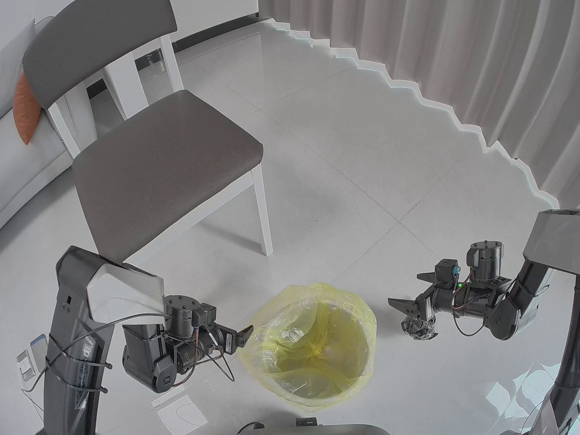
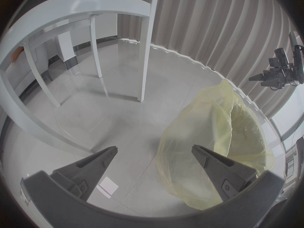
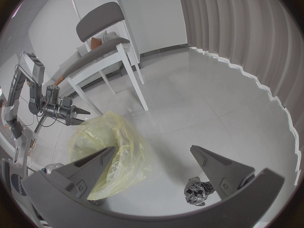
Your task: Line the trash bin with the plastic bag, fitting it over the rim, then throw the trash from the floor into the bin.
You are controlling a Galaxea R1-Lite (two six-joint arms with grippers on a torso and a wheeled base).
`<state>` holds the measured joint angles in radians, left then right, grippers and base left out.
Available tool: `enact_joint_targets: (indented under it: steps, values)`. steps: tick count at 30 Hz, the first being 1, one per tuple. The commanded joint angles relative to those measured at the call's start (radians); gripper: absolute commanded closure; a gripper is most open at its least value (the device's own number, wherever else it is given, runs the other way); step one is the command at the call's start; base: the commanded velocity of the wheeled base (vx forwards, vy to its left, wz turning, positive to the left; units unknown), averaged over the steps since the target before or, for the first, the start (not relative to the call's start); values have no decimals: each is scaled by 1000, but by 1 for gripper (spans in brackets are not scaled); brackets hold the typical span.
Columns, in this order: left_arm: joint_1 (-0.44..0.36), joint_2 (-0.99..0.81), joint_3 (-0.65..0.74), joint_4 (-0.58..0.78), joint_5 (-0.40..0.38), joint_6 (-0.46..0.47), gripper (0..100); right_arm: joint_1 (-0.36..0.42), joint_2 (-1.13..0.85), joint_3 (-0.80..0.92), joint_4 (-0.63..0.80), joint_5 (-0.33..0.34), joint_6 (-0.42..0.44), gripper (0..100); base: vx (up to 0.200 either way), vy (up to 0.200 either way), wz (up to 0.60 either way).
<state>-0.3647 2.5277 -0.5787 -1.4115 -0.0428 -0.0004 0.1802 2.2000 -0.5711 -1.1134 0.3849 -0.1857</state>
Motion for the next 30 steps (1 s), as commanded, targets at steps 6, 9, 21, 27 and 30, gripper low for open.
enact_joint_targets:
  steps: [6,9,21,27,30]
  values:
    - [-2,36,-99,106,0,27,0,10,56,16,0,0,-27,0,0,0,0]
    - [1,36,-130,138,-2,27,0,10,73,14,0,0,-35,0,0,0,0]
    - [56,5,-87,42,-3,-6,0,39,135,-6,0,0,-41,0,0,0,0]
    - [87,-29,-12,-24,-14,-7,0,41,167,-41,3,0,-44,0,0,0,0]
    - [92,-30,43,-132,-35,-13,0,41,184,-61,6,0,-47,0,0,0,0]
